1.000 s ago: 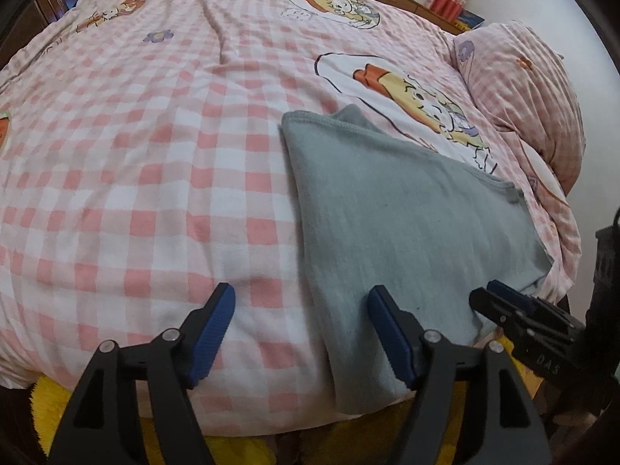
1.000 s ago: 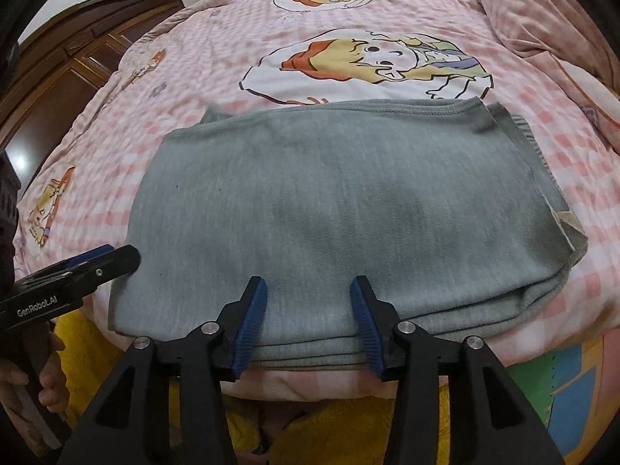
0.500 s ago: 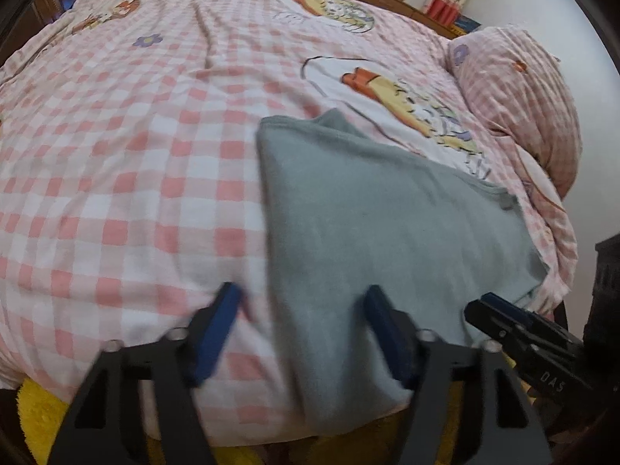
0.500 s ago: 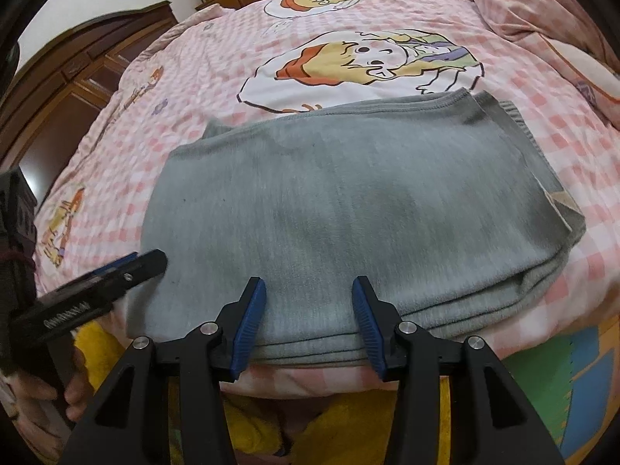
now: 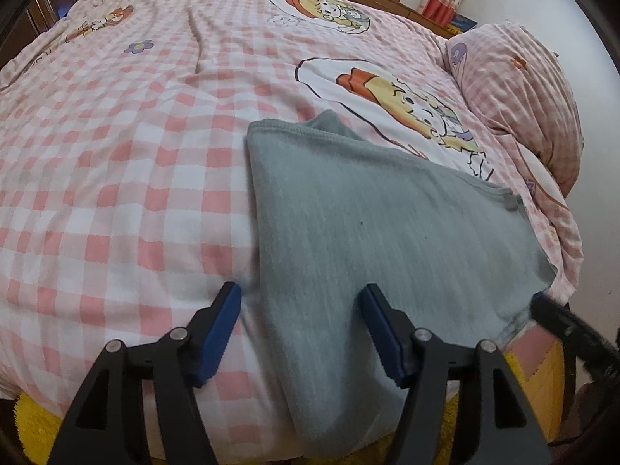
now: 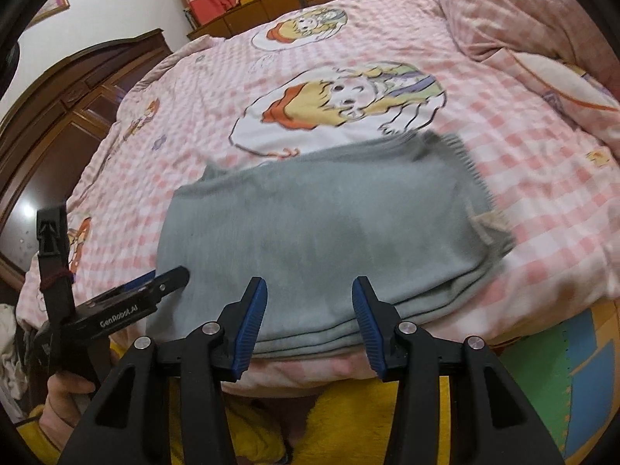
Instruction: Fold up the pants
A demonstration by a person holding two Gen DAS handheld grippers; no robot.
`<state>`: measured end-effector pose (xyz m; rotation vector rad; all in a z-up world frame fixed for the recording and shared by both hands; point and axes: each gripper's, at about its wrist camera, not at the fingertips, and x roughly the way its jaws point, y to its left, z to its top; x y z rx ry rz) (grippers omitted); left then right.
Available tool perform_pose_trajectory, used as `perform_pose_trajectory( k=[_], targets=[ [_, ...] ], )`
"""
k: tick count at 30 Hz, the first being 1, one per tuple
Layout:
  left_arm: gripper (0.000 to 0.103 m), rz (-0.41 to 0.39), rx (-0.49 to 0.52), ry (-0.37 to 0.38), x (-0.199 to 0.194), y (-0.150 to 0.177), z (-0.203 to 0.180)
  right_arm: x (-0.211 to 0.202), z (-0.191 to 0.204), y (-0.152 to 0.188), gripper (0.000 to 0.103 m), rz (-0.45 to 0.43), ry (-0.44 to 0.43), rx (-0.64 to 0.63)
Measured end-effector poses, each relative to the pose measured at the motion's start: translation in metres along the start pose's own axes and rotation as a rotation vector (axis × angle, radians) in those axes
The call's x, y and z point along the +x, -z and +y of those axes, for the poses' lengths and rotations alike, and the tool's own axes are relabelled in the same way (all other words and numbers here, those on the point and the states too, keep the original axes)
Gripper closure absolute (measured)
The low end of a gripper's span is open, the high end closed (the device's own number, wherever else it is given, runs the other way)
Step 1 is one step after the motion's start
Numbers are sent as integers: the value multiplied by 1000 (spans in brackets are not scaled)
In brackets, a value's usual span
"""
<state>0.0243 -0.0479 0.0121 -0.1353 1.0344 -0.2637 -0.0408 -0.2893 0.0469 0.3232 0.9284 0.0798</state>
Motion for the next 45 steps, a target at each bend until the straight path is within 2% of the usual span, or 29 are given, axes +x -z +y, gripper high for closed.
perform_pose_trajectory(
  k=[1, 3, 8, 12, 15, 24, 30, 36, 40, 45],
  targets=[
    [38, -1, 3, -2, 0, 0, -1, -3, -2, -2, 56, -4, 12, 1],
    [57, -4, 9, 11, -3, -1, -1, -7, -6, -5, 56, -17, 21, 5],
    [64, 2, 21, 9, -5, -4, -6, -14, -17, -7, 56, -34, 28, 28],
    [80, -3, 9, 15, -11, -7, -5, -17, -22, -4, 56, -42, 22, 38],
    [84, -3, 1, 29, -18, -12, -4, -19, -26, -4, 56, -49, 12, 44],
    [89, -46, 27, 36, -49, -22, -22, -29, -37, -1, 56, -80, -16, 74],
    [91, -68, 98, 25, -67, -32, -48, -33, -44, 0, 56, -98, -31, 91],
    [93, -98, 221, 72, -79, -45, -94, -35, -54, 4, 56, -105, -50, 119],
    [93, -69, 243, 68, -66, -48, -115, -36, -59, 6, 56, -95, -52, 129],
    [93, -26, 197, 48, -52, -44, -104, -39, -61, 7, 56, -92, -42, 116]
  ],
)
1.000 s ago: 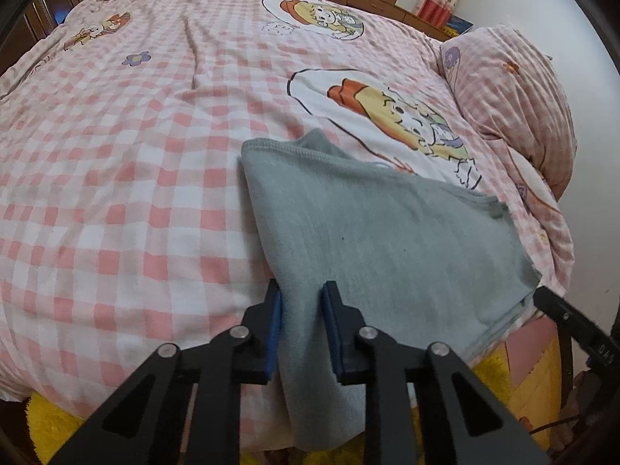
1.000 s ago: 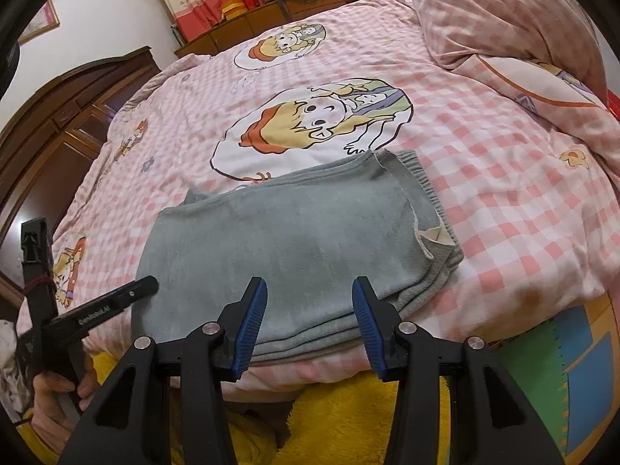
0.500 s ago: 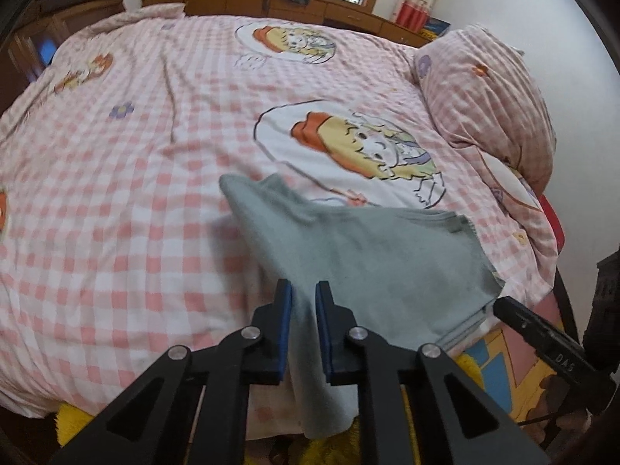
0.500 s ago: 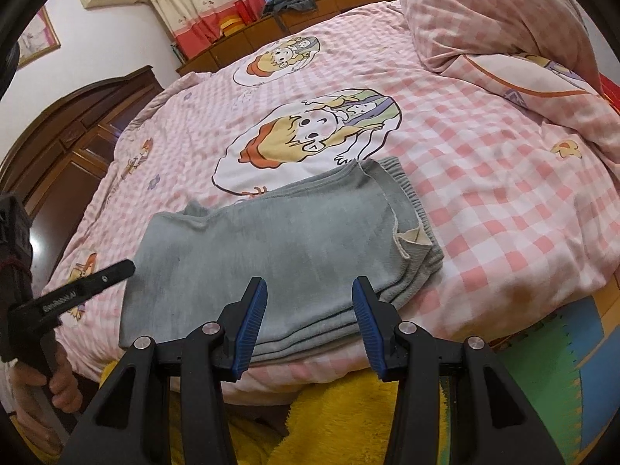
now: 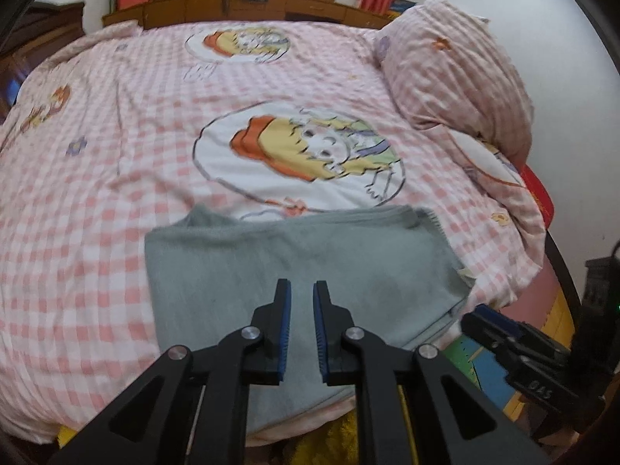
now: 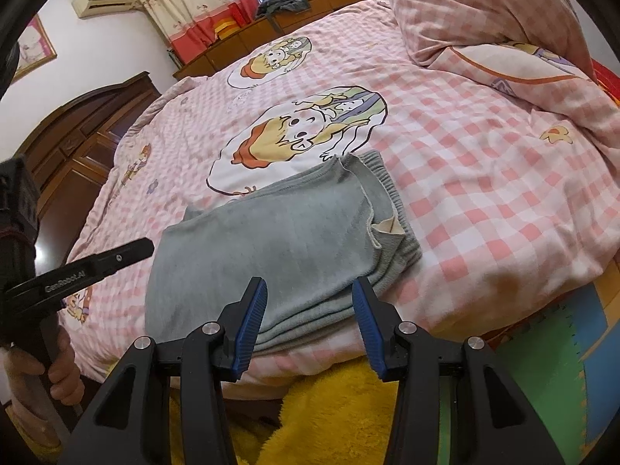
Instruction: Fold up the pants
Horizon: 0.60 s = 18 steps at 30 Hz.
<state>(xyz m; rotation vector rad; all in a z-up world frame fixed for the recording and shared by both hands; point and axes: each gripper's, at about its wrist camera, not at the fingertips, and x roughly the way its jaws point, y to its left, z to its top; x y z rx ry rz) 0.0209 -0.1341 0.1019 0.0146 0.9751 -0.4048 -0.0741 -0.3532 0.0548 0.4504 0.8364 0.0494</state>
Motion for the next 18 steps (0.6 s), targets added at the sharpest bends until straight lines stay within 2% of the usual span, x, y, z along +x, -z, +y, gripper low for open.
perform_pose_trajectory(
  k=[2, 4, 6, 14, 18],
  targets=[
    [89, 19, -33, -8, 3, 3, 11, 0, -1, 0, 56, 0, 0, 4],
    [77, 20, -57, -25, 1, 6, 23, 0, -1, 0, 56, -2, -2, 7],
    [59, 16, -74, -55, -2, 10, 34, 0, -1, 0, 56, -3, 3, 3],
    [54, 61, -162, -129, 6, 38, 85, 5, 8, 1, 56, 10, 0, -17],
    [54, 103, -205, -91, 22, 54, 97, 5, 14, 1, 56, 15, 5, -30]
  ],
)
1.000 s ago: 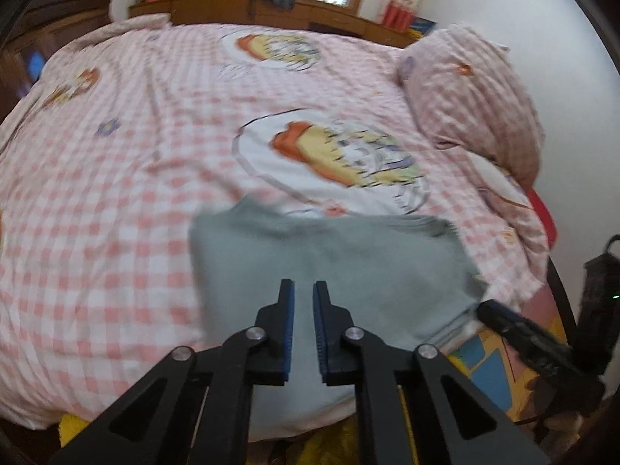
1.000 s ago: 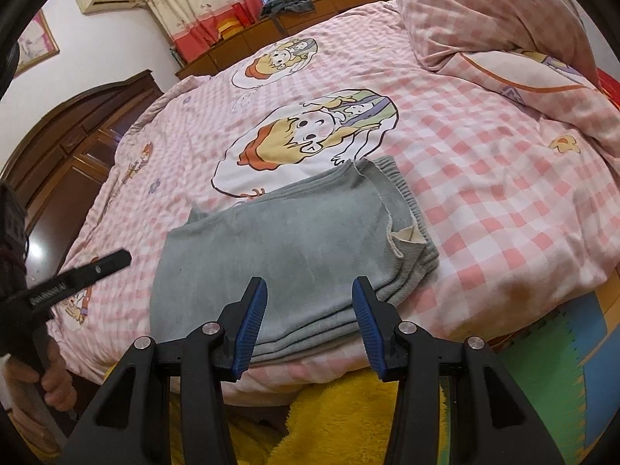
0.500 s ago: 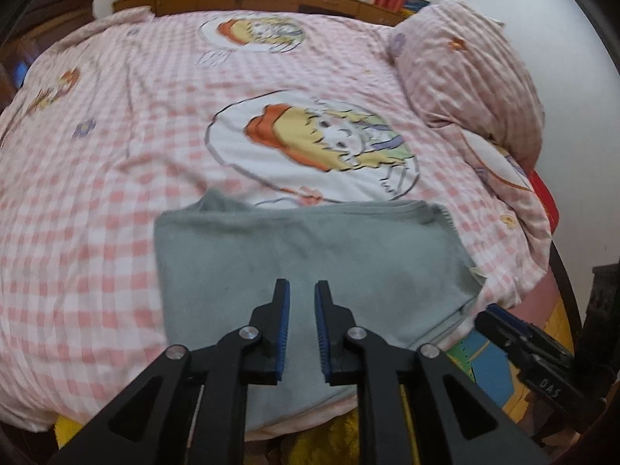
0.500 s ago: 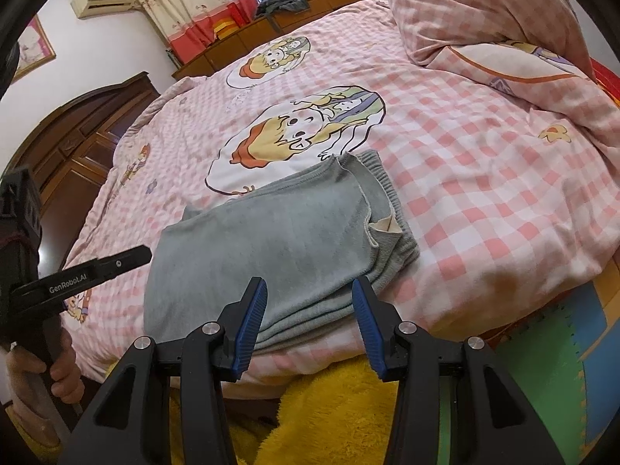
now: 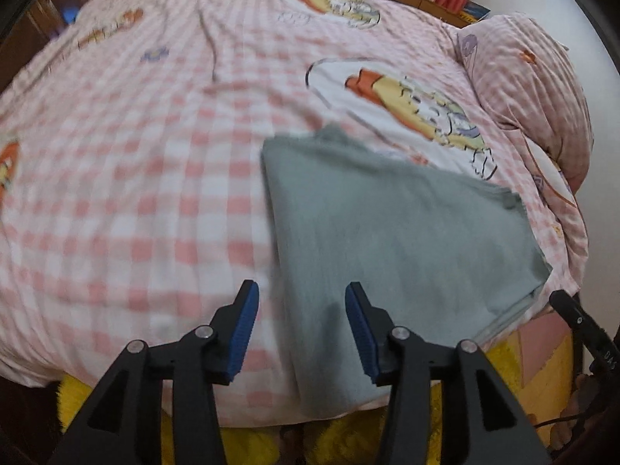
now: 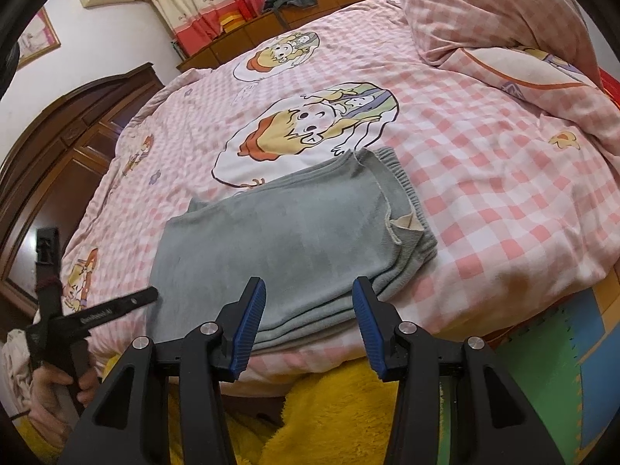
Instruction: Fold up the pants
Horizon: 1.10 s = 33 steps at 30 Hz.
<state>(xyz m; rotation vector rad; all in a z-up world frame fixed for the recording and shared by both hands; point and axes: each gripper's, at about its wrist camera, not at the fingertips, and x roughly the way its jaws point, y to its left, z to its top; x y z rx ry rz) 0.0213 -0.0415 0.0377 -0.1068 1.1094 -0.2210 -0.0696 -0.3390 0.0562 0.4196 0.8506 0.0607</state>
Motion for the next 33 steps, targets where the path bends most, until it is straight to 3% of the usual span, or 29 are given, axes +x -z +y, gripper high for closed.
perform_pose_trajectory(
  k=[4, 10, 15, 19, 26, 33],
  targets=[
    [54, 37, -27, 51, 16, 9, 2, 1, 6, 0, 56, 5, 9, -12],
    [53, 6, -7, 97, 20, 10, -6, 8, 14, 1, 56, 20, 10, -20],
    [83, -18, 24, 109, 17, 6, -12, 7, 18, 1, 56, 15, 11, -37],
    [85, -53, 19, 148, -6, -2, -18, 4, 14, -1, 56, 1, 9, -30],
    [86, -123, 181, 184, -56, -24, -81, -5, -2, -1, 56, -27, -3, 12],
    [86, -74, 333, 174, -42, -40, -154, -17, -23, -2, 56, -56, 6, 57]
  ],
)
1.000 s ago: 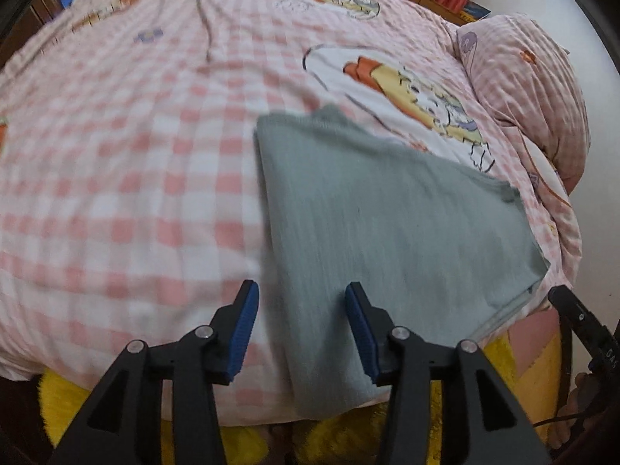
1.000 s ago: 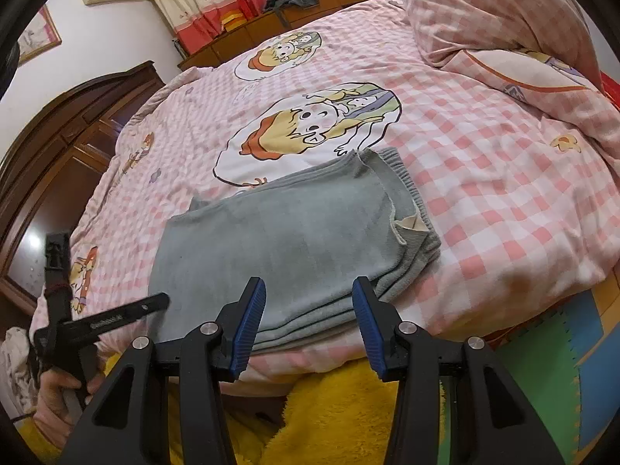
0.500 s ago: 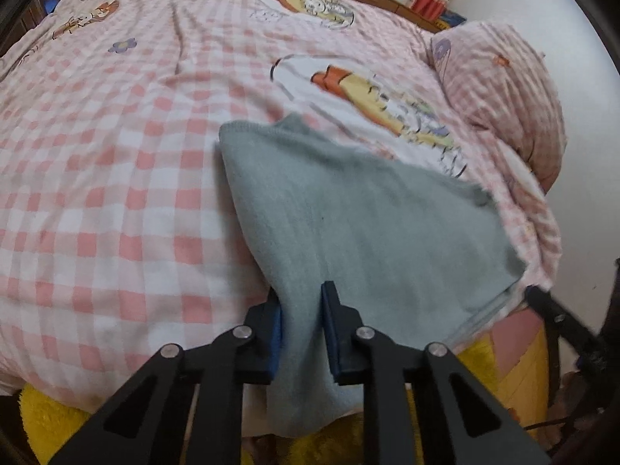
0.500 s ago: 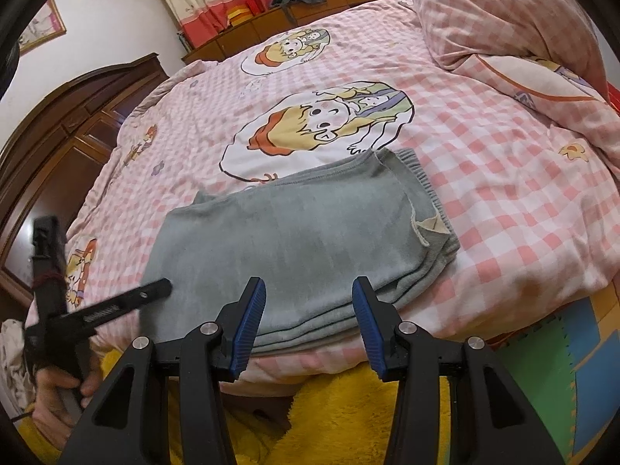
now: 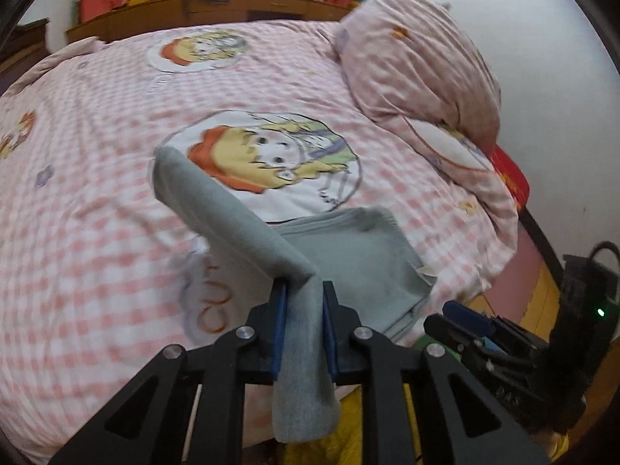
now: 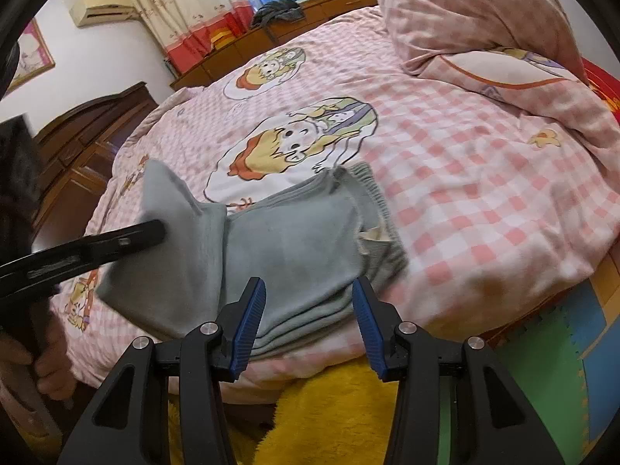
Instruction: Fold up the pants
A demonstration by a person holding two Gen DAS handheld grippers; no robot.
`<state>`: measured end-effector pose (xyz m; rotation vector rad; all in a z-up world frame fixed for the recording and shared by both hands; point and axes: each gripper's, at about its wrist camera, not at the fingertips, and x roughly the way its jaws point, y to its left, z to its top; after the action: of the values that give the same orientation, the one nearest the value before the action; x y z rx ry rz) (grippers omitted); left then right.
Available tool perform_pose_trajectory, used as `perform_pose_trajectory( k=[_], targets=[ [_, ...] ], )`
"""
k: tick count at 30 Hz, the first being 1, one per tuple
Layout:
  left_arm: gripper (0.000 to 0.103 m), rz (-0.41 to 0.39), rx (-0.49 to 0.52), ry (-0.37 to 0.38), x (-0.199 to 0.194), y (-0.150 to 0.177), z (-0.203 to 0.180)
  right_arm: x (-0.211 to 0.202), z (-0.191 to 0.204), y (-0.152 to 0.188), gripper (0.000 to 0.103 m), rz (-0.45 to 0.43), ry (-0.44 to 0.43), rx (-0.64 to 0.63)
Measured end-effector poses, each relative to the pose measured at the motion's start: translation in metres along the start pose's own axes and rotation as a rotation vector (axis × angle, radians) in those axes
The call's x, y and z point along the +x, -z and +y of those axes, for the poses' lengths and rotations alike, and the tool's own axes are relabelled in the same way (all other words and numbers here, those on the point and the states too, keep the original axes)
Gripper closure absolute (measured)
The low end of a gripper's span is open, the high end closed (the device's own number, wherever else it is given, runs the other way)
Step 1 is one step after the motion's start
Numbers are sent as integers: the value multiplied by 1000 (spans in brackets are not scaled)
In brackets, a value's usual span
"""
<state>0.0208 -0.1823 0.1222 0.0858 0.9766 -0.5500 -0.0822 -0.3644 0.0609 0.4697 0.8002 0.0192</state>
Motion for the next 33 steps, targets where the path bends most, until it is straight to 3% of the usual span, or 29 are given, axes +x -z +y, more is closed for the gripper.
perform_pose_trajectory(
  k=[5, 10, 12, 17, 26, 31, 33],
  targets=[
    [84, 66, 41, 31, 49, -7, -28, -5, -13, -1, 56, -5, 16, 21],
    [70, 118, 41, 70, 85, -6, -46, -8, -22, -1, 56, -10, 34, 35],
    [63, 121, 27, 91, 86, -4, -46, -9, -25, -2, 56, -13, 39, 33],
    [57, 89, 3, 144, 67, -2, -42, 2, -29, -12, 56, -32, 41, 13],
    [55, 56, -30, 53, 51, 10, -12, 49, -30, -23, 56, 38, 112, -49],
    [55, 88, -72, 55, 59, 21, 4, 35, -51, -18, 55, 21, 168, -12],
    [55, 95, -78, 52, 62, 25, 8, 26, -62, -17, 56, 10, 232, 8]
  ],
)
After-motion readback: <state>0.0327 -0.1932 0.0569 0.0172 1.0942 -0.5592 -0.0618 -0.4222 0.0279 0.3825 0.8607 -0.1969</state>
